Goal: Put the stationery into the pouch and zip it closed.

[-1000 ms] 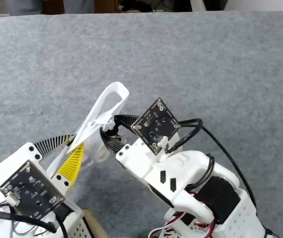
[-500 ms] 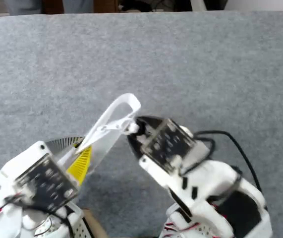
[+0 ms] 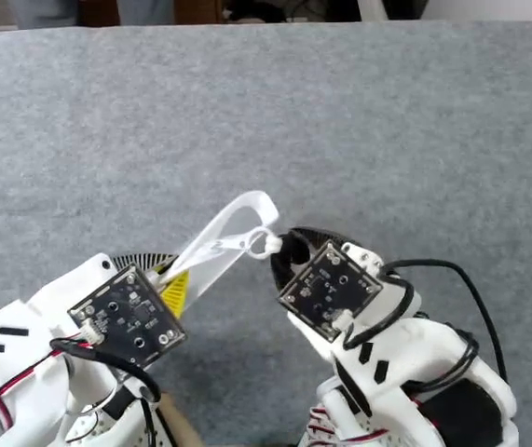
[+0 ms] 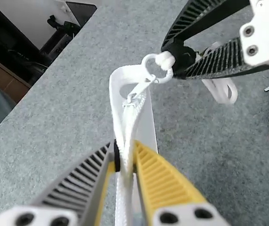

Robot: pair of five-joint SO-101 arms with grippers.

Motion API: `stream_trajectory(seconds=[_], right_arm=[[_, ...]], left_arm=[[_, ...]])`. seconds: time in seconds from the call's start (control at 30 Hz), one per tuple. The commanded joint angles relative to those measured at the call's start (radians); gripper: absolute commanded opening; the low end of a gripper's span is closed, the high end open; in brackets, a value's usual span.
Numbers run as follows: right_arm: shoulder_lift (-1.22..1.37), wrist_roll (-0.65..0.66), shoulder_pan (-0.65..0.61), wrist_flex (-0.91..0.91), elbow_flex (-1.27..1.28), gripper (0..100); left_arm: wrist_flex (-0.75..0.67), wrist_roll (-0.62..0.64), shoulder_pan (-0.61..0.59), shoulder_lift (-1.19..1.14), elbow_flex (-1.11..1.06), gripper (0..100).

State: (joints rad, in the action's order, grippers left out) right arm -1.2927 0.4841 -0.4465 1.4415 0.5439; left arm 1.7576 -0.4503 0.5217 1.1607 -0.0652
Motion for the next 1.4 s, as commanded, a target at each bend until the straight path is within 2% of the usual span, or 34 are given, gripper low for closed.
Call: stream_trajectory(seconds=[0.0, 0.43, 0.77, 0.9, 1.03, 1.23, 1.3, 1.37], right_arm=[[-0.001, 0.028, 0.084, 0.014, 0.048, 1.1], [-0.001, 0.052, 0.204, -0.123, 0.280, 1.1], [0.004, 0.051, 0.278, -0.127, 0.314, 1.1], [0.008, 0.002, 0.196, -0.176, 0.252, 1.1], [0.008, -0.080, 0.086, -0.172, 0.182, 3.1], [0.008, -0.120, 0.084, -0.178, 0.179, 20.4], [0.007, -0.120, 0.084, -0.180, 0.179, 21.6], [0.007, -0.121, 0.083, -0.181, 0.176, 21.6]], left_arm=[[0.005, 0.009, -0.008, 0.017, 0.107, 3], [0.006, 0.012, -0.012, 0.017, 0.269, 3], [0.006, 0.011, -0.012, 0.017, 0.286, 3], [-0.003, 0.008, -0.062, 0.006, 0.113, 3], [-0.158, 0.018, -0.113, 0.006, -0.186, 3], [-0.393, 0.069, -0.153, 0.005, -0.506, 3], [-0.468, 0.069, -0.147, 0.003, -0.579, 4], [-0.519, 0.068, -0.154, 0.003, -0.624, 9]])
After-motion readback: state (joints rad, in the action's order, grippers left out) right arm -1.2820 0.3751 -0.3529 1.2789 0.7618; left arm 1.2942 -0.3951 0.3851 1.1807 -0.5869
